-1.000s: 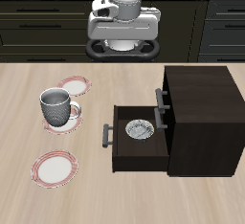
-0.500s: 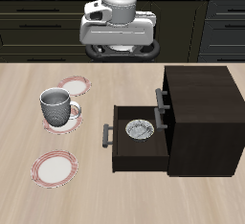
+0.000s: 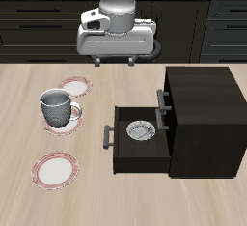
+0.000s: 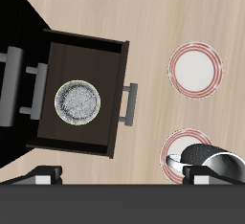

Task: Place the bowl on the nearest plate relative to the robot

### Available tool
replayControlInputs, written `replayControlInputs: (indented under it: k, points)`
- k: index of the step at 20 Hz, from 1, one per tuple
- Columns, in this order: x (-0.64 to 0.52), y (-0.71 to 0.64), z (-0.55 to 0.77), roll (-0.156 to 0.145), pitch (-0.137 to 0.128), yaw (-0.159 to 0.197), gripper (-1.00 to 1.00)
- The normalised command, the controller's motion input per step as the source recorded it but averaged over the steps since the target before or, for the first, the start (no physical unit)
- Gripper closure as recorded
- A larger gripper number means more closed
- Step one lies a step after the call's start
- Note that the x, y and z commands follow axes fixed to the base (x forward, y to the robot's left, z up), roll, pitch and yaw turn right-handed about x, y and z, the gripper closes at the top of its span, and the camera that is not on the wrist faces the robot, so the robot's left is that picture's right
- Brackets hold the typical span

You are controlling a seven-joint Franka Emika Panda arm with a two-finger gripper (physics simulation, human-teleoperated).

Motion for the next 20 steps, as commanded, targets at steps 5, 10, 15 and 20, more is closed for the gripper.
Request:
replayControlInputs:
  k: [5,10,15,20]
  points:
    - [0.2,0.03,-0.01,0.028,-0.005,0.036,-1.0]
    - [0.21,-0.03,0.03,0.008,-0.027,0.02,-1.0]
    - [0.02,0.0,0.01,0.002,-0.009,0.065,-1.0]
    - [0.0,0.05,0.01,0.012,0.0,0.172,-1.0]
